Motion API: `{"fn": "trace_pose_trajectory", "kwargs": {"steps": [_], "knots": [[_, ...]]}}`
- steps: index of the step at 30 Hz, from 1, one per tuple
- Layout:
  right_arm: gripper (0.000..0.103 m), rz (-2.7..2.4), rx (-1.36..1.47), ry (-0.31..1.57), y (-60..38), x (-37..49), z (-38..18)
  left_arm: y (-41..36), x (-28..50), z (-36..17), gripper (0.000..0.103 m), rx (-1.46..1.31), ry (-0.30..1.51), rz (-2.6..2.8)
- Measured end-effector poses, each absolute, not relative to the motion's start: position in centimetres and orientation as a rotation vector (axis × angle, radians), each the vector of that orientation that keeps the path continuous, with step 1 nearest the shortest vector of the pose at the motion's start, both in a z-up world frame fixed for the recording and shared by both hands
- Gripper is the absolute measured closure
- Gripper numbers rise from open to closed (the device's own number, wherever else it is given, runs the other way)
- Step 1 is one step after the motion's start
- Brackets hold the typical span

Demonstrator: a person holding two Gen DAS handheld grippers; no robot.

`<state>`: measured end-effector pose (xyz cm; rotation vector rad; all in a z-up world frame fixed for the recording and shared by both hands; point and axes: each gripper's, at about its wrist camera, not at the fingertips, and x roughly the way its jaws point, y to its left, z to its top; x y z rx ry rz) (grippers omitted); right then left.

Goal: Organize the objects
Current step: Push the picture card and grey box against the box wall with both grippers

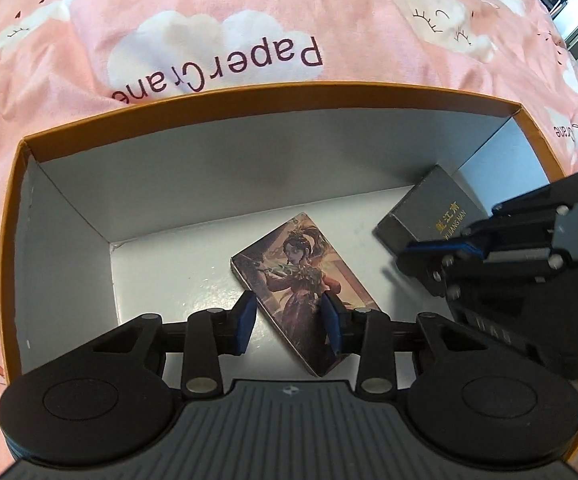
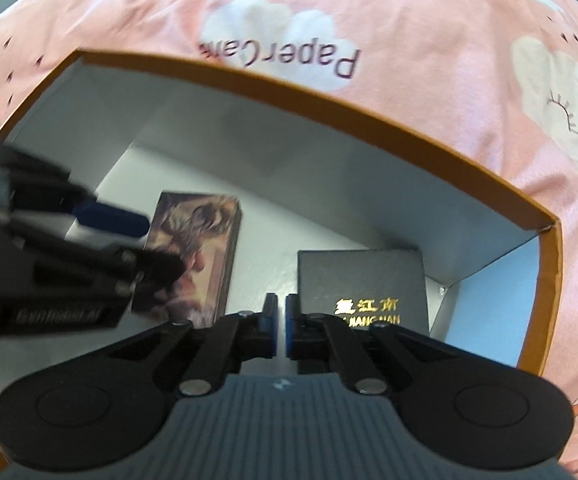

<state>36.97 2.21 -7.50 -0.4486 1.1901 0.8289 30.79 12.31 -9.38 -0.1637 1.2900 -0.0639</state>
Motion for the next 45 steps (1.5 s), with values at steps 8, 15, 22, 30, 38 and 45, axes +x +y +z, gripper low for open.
{"fn": "trace_pose_trajectory", "kwargs": {"steps": [8, 15, 22, 30, 38, 45], "knots": [[0.103, 0.742, -0.405, 1.066, 2.4, 37.6, -6.9, 10.8, 31.6, -9.5, 0.071, -0.154, 1.274, -0.12], [0.094, 0.73, -0.486, 0.989, 0.4, 36.9, -4.6, 8.3, 33.2, -9.5, 0.077, -0.056, 1.259, -0.167], [0.094, 0.738, -0.523, 0.977, -2.7, 36.2, -3.3, 6.6, 34.3, -9.0, 0.087, -0.01, 1.219, -0.242], [0.094, 0.799, -0.577, 0.978, -3.4, 34.8, -3.3, 6.1, 33.9, -8.5, 0.086, 0.04, 1.227, -0.206], [0.085, 0.867, -0.788, 0.938, -1.7, 32.8, -4.6, 8.0, 34.1, -9.3, 0.082, -0.013, 1.29, -0.147], [0.086, 0.865, -0.844, 0.915, -1.8, 32.6, -4.9, 7.6, 35.9, -9.7, 0.074, -0.064, 1.271, -0.18]]}}
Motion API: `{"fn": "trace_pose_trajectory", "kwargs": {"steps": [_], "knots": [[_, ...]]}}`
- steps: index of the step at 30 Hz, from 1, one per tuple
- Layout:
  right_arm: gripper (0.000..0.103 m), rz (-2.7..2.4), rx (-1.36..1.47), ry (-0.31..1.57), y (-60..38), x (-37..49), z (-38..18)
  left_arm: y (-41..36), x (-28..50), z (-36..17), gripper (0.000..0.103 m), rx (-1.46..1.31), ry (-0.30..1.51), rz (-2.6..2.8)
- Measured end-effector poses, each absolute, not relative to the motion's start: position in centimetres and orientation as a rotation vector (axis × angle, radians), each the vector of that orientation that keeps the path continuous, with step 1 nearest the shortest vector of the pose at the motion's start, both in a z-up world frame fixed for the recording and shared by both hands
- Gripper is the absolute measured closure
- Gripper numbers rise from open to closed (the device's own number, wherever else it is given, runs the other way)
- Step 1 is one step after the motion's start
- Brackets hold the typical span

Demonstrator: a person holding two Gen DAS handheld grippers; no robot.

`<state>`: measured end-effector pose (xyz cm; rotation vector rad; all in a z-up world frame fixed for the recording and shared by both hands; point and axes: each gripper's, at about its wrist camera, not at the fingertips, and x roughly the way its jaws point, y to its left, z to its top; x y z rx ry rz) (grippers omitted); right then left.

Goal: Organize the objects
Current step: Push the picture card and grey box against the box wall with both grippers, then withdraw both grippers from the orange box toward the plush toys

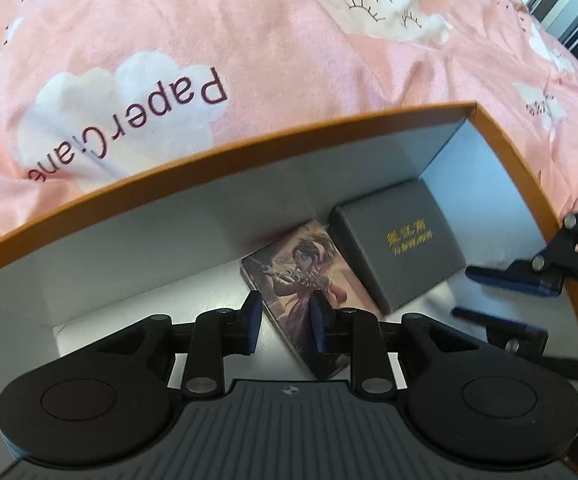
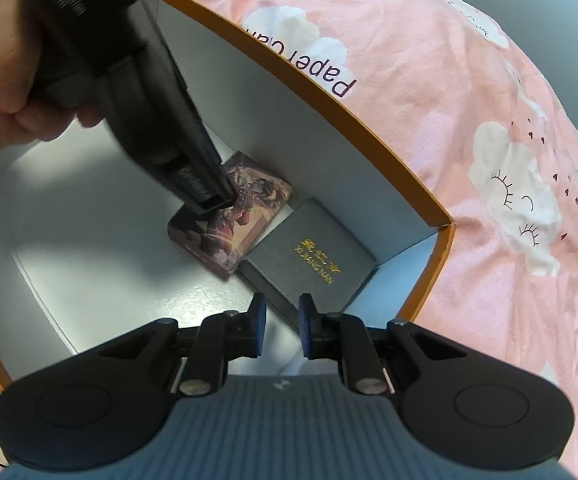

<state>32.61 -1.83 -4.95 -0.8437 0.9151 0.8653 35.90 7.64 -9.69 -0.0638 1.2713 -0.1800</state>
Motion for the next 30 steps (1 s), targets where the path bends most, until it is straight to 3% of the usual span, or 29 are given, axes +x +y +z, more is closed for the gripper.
{"fn": "trace_pose_trajectory", "kwargs": {"steps": [12, 24, 30], "knots": [[0.085, 0.856, -0.843, 0.911, -1.9, 33.3, -5.1, 6.9, 36.3, -9.4, 0.074, -0.077, 1.237, -0.15], [0.085, 0.897, -0.824, 0.949, -1.7, 31.7, -5.0, 4.6, 31.3, -8.6, 0.069, 0.217, 1.321, -0.361], [0.085, 0.891, -0.804, 0.953, -1.9, 30.6, -4.9, 4.8, 33.2, -8.9, 0.07, 0.13, 1.297, -0.306]]}}
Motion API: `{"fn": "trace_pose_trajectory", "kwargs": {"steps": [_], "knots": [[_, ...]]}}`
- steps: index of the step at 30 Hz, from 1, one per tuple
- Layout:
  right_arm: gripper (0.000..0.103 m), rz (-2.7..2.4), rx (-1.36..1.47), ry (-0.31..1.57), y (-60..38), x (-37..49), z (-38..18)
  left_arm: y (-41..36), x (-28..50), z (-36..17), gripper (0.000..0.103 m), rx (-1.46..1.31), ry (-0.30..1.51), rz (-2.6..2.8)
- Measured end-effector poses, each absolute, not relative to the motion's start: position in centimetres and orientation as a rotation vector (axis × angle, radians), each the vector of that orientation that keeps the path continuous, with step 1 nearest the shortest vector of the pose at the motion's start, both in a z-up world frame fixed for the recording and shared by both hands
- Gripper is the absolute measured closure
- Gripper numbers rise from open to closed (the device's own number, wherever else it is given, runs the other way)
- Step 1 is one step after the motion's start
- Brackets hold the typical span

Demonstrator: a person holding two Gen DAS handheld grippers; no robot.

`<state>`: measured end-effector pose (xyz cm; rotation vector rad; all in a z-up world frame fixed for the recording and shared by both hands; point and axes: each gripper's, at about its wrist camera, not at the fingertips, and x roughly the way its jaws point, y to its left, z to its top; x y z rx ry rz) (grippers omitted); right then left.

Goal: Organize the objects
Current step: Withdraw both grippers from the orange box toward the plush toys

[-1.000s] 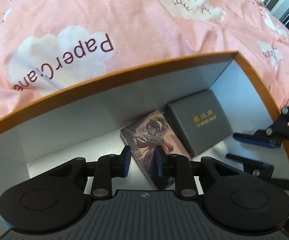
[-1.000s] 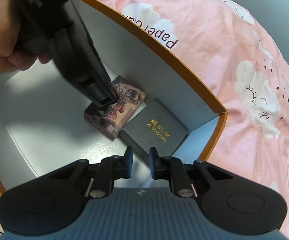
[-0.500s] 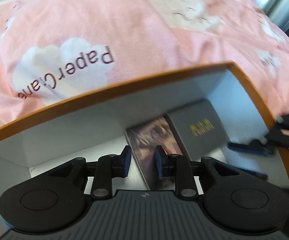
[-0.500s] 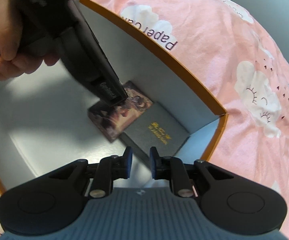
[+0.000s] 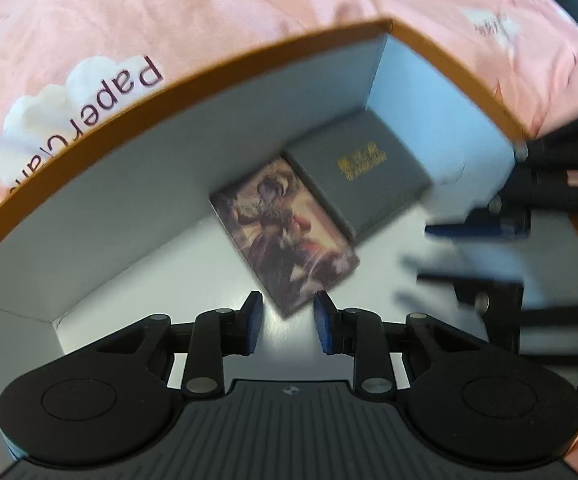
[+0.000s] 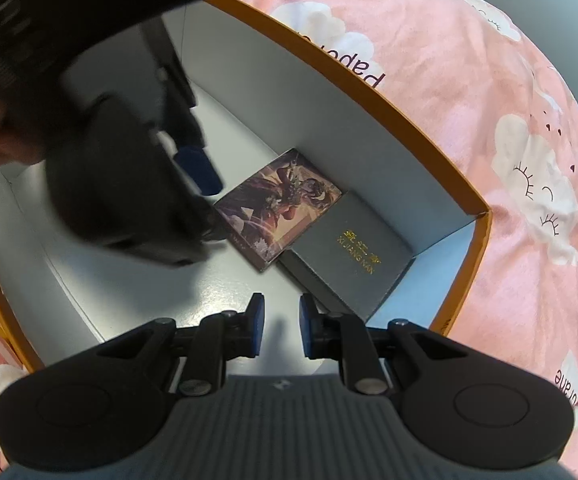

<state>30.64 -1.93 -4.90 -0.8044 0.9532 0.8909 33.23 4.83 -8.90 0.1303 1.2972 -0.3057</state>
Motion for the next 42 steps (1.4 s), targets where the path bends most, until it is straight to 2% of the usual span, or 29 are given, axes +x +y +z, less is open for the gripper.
{"fn": "trace_pose_trajectory", "kwargs": {"steps": [8, 10, 16, 22, 28, 36, 42], "knots": [[0.082, 0.856, -0.68, 0.933, -2.9, 30.2, -3.4, 4.9, 31.4, -6.1, 0.07, 0.103, 1.228, -0.295], [0.07, 0.84, -0.625, 0.9, -3.4, 29.6, -2.3, 5.1, 29.6, -4.2, 0.07, 0.103, 1.165, -0.292], [0.055, 0.861, -0.413, 0.785, -6.1, 25.8, 1.1, 5.6, 22.2, 1.3, 0.07, 0.034, 0.984, -0.268], [0.054, 0.865, -0.294, 0.734, -8.8, 19.7, 2.2, 6.2, 15.3, 2.1, 0.07, -0.085, 0.924, -0.245], [0.054, 0.848, -0.21, 0.815, -11.3, 14.3, 1.0, 6.6, 8.1, 0.9, 0.07, -0.136, 0.951, -0.216], [0.055, 0.778, -0.268, 0.954, -14.5, 9.1, -3.5, 5.7, 0.7, -0.3, 0.07, -0.093, 1.015, -0.23], [0.056, 0.833, -0.366, 1.003, -15.0, 5.6, -4.9, 5.7, -2.6, -1.8, 0.068, -0.084, 1.063, -0.23]]}}
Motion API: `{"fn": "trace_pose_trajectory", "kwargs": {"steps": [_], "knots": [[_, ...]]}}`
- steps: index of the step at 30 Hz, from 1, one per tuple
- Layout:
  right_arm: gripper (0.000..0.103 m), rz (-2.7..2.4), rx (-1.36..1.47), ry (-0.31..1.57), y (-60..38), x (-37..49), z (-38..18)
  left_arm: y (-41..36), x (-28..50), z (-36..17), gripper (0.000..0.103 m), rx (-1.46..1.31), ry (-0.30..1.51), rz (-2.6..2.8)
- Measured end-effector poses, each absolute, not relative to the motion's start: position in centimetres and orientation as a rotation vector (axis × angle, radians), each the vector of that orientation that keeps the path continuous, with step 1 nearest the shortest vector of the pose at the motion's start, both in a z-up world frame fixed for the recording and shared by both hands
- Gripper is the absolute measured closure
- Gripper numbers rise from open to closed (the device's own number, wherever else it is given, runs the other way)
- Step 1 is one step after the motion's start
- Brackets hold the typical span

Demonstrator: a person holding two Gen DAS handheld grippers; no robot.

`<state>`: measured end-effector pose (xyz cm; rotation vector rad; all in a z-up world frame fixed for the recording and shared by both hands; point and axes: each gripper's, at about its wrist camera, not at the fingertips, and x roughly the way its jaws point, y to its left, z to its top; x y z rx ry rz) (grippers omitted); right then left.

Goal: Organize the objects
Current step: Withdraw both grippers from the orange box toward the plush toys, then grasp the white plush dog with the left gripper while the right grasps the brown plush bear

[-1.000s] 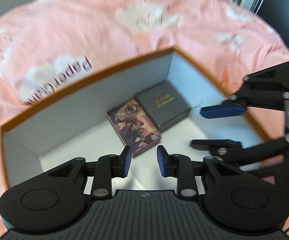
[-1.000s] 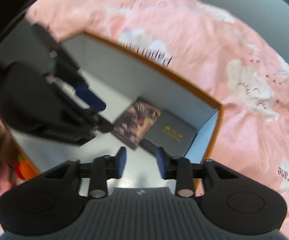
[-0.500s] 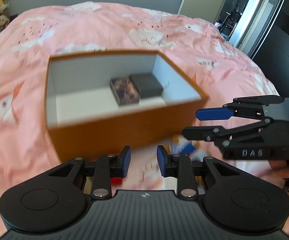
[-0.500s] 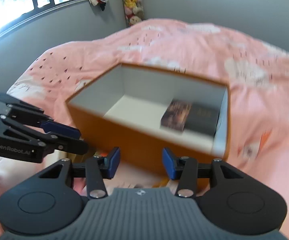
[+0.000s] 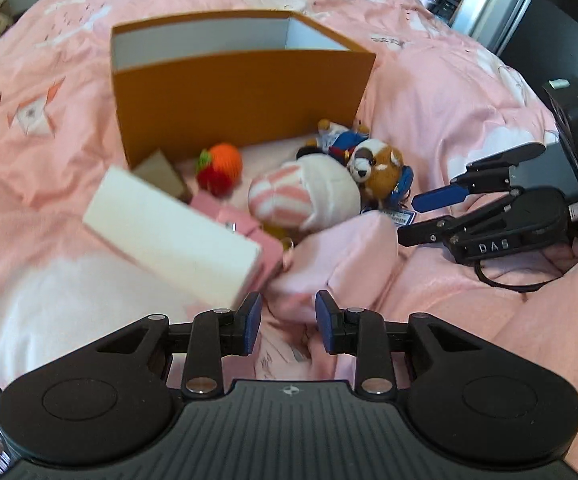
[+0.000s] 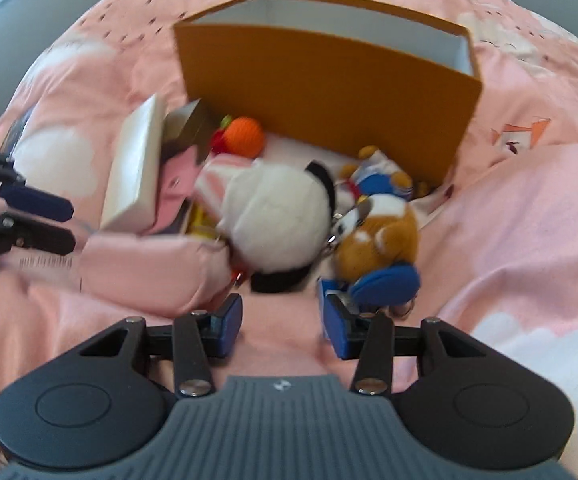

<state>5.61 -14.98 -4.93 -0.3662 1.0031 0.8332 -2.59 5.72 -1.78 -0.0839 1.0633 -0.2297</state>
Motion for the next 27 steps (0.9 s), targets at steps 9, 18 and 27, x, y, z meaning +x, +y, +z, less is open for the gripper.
{"fn": "trace_pose_trajectory", "kwargs": {"steps": [9, 18, 27], "knots": [[0.056, 0.674, -0.314, 0.923, -16.0, 8.2, -3.8, 4.7, -0.3, -0.6, 0.068, 0.006, 0.99, -0.258], [0.06, 0.606, -0.158, 0.995, -16.1, 13.9, -5.0, 2.4, 6.2, -0.2, 0.065, 0.19, 0.986, -0.443], [0.058, 0.629, -0.045, 1.087, -17.1, 14.7, -7.2, 0.0, 12.9, -3.1, 0.054, 0.348, 1.165, -0.671]]}}
